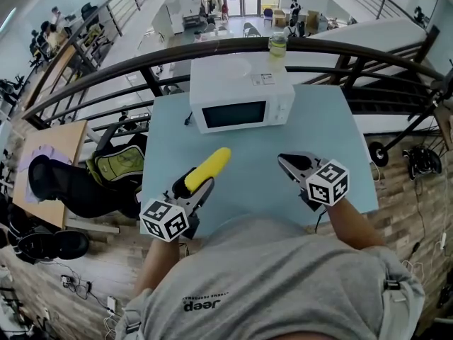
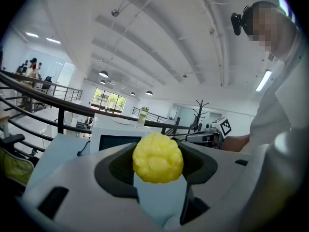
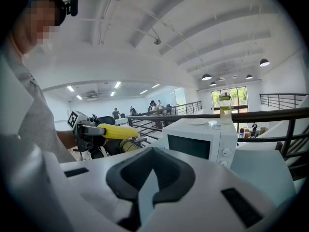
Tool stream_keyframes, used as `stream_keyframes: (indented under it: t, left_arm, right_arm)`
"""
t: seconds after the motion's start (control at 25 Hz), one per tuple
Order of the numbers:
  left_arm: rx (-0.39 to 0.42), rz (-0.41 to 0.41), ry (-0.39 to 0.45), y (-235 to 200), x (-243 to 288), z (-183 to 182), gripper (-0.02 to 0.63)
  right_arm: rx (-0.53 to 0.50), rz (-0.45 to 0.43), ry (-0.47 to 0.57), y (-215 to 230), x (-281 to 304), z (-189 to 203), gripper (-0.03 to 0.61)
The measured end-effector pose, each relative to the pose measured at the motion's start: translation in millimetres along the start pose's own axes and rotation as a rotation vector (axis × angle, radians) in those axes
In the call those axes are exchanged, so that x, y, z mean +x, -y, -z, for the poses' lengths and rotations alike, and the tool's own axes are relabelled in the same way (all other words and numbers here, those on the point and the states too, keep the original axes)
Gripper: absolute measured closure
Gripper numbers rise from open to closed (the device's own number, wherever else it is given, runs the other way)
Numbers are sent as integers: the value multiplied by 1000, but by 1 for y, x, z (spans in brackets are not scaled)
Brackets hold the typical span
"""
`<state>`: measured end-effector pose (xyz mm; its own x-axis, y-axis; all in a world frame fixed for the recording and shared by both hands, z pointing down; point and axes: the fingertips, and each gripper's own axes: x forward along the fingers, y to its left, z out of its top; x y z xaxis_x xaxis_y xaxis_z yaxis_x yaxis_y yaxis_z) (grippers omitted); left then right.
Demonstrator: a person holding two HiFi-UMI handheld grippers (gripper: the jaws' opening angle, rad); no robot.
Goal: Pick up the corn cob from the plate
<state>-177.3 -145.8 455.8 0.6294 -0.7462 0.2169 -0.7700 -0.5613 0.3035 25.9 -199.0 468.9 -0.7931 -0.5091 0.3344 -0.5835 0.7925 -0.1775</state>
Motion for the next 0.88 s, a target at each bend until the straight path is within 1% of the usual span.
stream_keyframes:
  t: [0.28, 0.64, 0.88]
  left_arm:
    - [1, 0, 9, 5, 9, -3, 354]
    - [-1, -12, 4, 3, 7, -3, 354]
    - [-1, -12, 5, 2, 6, -4, 354]
  right_arm:
    - [2, -6, 5, 10, -5, -3, 564]
    - [-11, -9, 15, 11, -4, -5, 565]
    - [-39, -11, 5, 8, -2, -5, 565]
